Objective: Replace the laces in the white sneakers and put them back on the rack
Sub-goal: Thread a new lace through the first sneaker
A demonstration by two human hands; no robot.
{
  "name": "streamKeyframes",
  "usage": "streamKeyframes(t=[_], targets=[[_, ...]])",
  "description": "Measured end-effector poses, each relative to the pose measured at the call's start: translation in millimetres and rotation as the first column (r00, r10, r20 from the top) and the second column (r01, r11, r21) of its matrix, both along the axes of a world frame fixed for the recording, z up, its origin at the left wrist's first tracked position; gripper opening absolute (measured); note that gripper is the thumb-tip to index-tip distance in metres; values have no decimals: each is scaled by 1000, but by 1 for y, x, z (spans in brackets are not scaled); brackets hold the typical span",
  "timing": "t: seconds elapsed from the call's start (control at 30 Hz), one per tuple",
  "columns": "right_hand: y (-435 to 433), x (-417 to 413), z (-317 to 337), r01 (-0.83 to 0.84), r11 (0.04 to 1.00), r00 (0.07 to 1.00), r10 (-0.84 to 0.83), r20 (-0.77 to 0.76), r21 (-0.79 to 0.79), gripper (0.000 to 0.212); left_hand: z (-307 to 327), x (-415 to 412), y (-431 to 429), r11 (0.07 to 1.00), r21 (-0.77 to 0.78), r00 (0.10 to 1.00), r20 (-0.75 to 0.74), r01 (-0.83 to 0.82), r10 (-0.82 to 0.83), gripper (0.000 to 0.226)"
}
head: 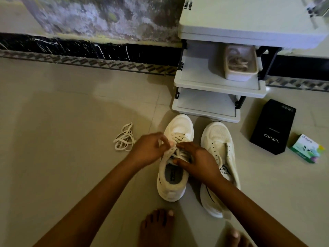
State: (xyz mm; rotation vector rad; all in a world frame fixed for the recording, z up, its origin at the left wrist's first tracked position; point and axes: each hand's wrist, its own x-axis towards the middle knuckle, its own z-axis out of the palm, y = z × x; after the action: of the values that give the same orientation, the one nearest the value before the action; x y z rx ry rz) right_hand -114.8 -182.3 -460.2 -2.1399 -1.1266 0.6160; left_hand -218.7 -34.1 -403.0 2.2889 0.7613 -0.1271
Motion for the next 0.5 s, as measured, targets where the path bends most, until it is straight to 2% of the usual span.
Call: streamKeyframes(t=[0.07,0.1,0.17,0.2,0.23,0.27,0.3,0.33,0.37,0.4,0.43,0.47,0.5], targets=[[1,0,-1,5,1000,1000,-5,13,6,54,-17,-6,-9,999,39,999,-27,28,-27,17],[1,-1,-2,7,1000,1000,-7,16,10,54,-18,-7,-9,1000,-22,1000,2,13,-13,16],[0,-1,-2,7,1000,1000,-8,12,15,54,-7,-7,-6,944,-323,991,94,-63,99,16],[0,-1,-2,8,1000,1000,-8,6,11,54,4,-6,-3,839,-535,967,151,-96,207,16],[0,-1,-1,9,1000,1000,-9,3,3,55,16,-6,3,685,-722,914,208,-96,347,14],[0,-1,0,10,1000,1000,-9,5,-6,55,26,-6,11,538,-841,836,254,-57,486,13],[0,-1,-1,9,1000,1000,-9,13,-8,55,36,-7,21,430,-903,758,281,1,589,16],[0,-1,-1,10,1000,1000,-10,20,-6,55,43,-6,29,385,-922,709,295,37,640,18],[0,-1,-2,8,1000,1000,-8,24,-5,55,45,-5,36,400,-916,695,297,14,655,19],[0,-1,-2,5,1000,1000,-4,25,-10,54,43,-4,37,477,-876,715,287,-73,637,19],[-1,-1,-2,5,1000,1000,-5,22,-16,55,39,-2,34,604,-773,770,261,-194,582,17],[-1,-1,-1,7,1000,1000,-6,20,-22,55,33,-2,28,737,-606,833,212,-298,511,11],[-1,0,-1,7,1000,1000,-7,21,-23,55,24,-2,21,830,-441,882,154,-343,446,7]])
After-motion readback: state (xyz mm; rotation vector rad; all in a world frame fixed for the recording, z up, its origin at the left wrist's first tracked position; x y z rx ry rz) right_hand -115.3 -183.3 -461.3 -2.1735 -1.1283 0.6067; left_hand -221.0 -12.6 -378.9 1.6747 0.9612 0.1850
